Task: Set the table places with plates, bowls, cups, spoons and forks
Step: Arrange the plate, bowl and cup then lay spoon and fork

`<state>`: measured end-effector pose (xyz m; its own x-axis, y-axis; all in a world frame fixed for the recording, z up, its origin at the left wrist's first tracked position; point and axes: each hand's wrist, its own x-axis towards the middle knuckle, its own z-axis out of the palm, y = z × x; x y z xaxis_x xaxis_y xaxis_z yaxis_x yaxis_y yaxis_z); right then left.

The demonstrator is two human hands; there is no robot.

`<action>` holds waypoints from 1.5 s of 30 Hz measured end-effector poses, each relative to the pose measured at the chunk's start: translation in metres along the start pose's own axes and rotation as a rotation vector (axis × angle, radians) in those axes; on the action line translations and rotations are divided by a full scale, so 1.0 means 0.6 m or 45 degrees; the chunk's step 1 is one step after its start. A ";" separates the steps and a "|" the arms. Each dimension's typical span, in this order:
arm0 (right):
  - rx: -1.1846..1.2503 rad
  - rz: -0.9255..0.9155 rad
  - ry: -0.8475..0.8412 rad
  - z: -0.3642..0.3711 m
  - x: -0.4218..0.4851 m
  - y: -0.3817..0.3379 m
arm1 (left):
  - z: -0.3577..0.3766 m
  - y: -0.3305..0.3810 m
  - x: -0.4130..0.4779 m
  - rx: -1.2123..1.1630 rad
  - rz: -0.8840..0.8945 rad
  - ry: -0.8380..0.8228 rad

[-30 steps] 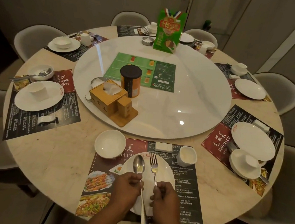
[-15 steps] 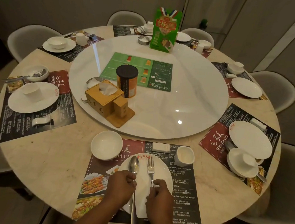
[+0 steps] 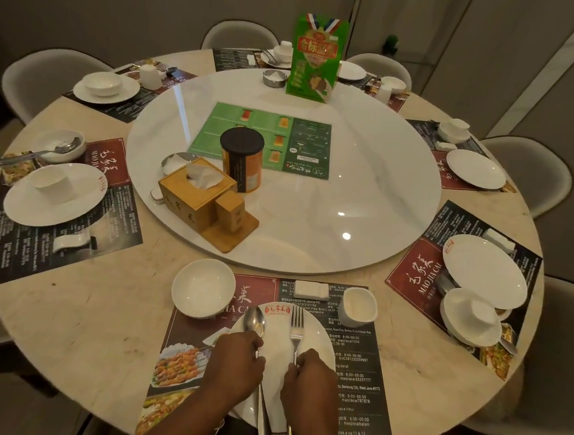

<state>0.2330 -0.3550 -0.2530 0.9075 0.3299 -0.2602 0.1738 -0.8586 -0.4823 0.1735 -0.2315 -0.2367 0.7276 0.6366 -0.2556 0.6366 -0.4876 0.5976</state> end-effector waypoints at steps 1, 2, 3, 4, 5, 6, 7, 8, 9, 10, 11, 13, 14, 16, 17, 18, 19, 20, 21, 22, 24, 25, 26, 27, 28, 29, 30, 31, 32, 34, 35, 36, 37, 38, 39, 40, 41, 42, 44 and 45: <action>-0.006 -0.020 0.004 -0.001 0.002 0.003 | 0.000 -0.001 0.000 -0.005 0.010 0.004; -0.009 -0.044 0.007 -0.002 0.004 0.006 | 0.000 -0.001 0.000 -0.014 0.015 0.009; -0.012 -0.065 0.003 -0.004 0.005 0.008 | 0.000 -0.002 0.000 -0.021 0.017 0.012; -0.010 -0.085 0.001 -0.005 0.006 0.011 | 0.001 -0.003 0.000 -0.029 0.016 0.016; -0.004 -0.101 0.002 -0.006 0.007 0.014 | 0.001 -0.004 0.000 -0.039 0.011 0.022; 0.001 -0.112 0.003 -0.007 0.008 0.016 | 0.001 -0.005 -0.001 -0.051 0.004 0.026; 0.007 -0.121 0.006 -0.008 0.009 0.018 | 0.001 -0.006 -0.002 -0.061 -0.001 0.027; 0.018 -0.133 0.010 -0.010 0.010 0.019 | 0.001 -0.007 -0.002 -0.067 -0.001 0.032; 0.029 -0.144 0.012 -0.010 0.010 0.020 | 0.002 -0.008 -0.002 -0.072 0.000 0.039; 0.039 -0.150 0.009 -0.010 0.011 0.020 | 0.002 -0.009 -0.002 -0.076 0.004 0.045; 0.049 -0.154 0.004 -0.011 0.011 0.020 | 0.003 -0.009 -0.002 -0.079 0.007 0.050; 0.059 -0.161 0.002 -0.012 0.012 0.020 | 0.003 -0.010 -0.001 -0.091 0.013 0.060; 0.058 -0.166 0.003 -0.013 0.012 0.019 | 0.003 -0.010 -0.001 -0.099 0.017 0.067; 0.042 -0.180 0.009 -0.014 0.012 0.019 | 0.003 -0.010 -0.001 -0.112 0.018 0.079; 0.037 -0.183 0.009 -0.014 0.012 0.019 | 0.003 -0.010 -0.002 -0.117 0.016 0.083; 0.034 -0.182 0.007 -0.015 0.012 0.019 | 0.003 -0.010 -0.002 -0.119 0.015 0.086; 0.031 -0.180 0.005 -0.014 0.012 0.018 | 0.004 -0.009 -0.002 -0.120 0.014 0.089; 0.030 -0.177 0.001 -0.015 0.012 0.018 | 0.004 -0.008 -0.003 -0.119 0.011 0.090; 0.029 -0.175 0.000 -0.015 0.012 0.018 | 0.004 -0.008 -0.004 -0.116 0.008 0.090; 0.028 -0.172 0.001 -0.015 0.011 0.018 | 0.003 -0.008 -0.004 -0.110 0.008 0.095; 0.038 -0.170 0.004 -0.015 0.011 0.019 | 0.002 -0.010 -0.006 -0.086 0.021 0.101; 0.047 -0.171 0.005 -0.015 0.011 0.019 | 0.001 -0.011 -0.007 -0.088 0.022 0.098; 0.057 -0.170 0.001 -0.016 0.011 0.019 | 0.001 -0.013 -0.008 -0.102 0.027 0.090; 0.064 -0.170 -0.007 -0.016 0.012 0.019 | -0.001 -0.014 -0.010 -0.120 0.033 0.083; 0.064 -0.172 -0.014 -0.017 0.013 0.019 | -0.002 -0.015 -0.011 -0.129 0.044 0.084; 0.058 -0.179 -0.019 -0.017 0.013 0.019 | -0.004 -0.017 -0.013 -0.130 0.053 0.093; 0.057 -0.188 -0.016 -0.017 0.012 0.019 | -0.006 -0.020 -0.016 -0.135 0.062 0.122; 0.067 -0.200 0.000 -0.017 0.012 0.021 | -0.008 -0.025 -0.019 -0.143 0.063 0.163; 0.088 -0.209 0.033 -0.018 0.010 0.025 | -0.012 -0.029 -0.023 -0.149 0.064 0.215; 0.107 -0.207 0.136 -0.025 0.007 0.036 | -0.020 -0.043 -0.031 -0.139 0.063 0.297; 0.080 -0.209 0.195 -0.030 0.007 0.044 | -0.023 -0.050 -0.036 -0.137 0.045 0.318; 0.043 -0.207 0.240 -0.037 0.007 0.053 | -0.026 -0.058 -0.041 -0.143 0.004 0.321; 0.018 -0.192 0.250 -0.043 0.008 0.063 | -0.027 -0.064 -0.046 -0.151 -0.054 0.310; 0.017 -0.165 0.217 -0.048 0.009 0.072 | -0.025 -0.074 -0.050 -0.148 -0.111 0.283; 0.037 -0.139 0.155 -0.050 0.010 0.081 | -0.023 -0.080 -0.054 -0.133 -0.147 0.247; 0.067 -0.125 0.093 -0.053 0.010 0.088 | -0.021 -0.084 -0.058 -0.123 -0.161 0.211; 0.092 -0.120 0.048 -0.054 0.008 0.093 | -0.020 -0.085 -0.063 -0.132 -0.171 0.172; 0.114 -0.117 0.022 -0.054 0.006 0.097 | -0.021 -0.082 -0.067 -0.165 -0.164 0.136; 0.144 -0.105 0.012 -0.054 0.002 0.099 | -0.020 -0.075 -0.072 -0.221 -0.136 0.113; 0.146 -0.097 0.013 -0.054 0.002 0.099 | -0.020 -0.071 -0.071 -0.223 -0.133 0.125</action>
<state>0.2565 -0.4182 -0.2549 0.8973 0.3878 -0.2107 0.1980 -0.7804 -0.5931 0.1121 -0.2310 -0.2423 0.6260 0.7376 -0.2533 0.6470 -0.3099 0.6966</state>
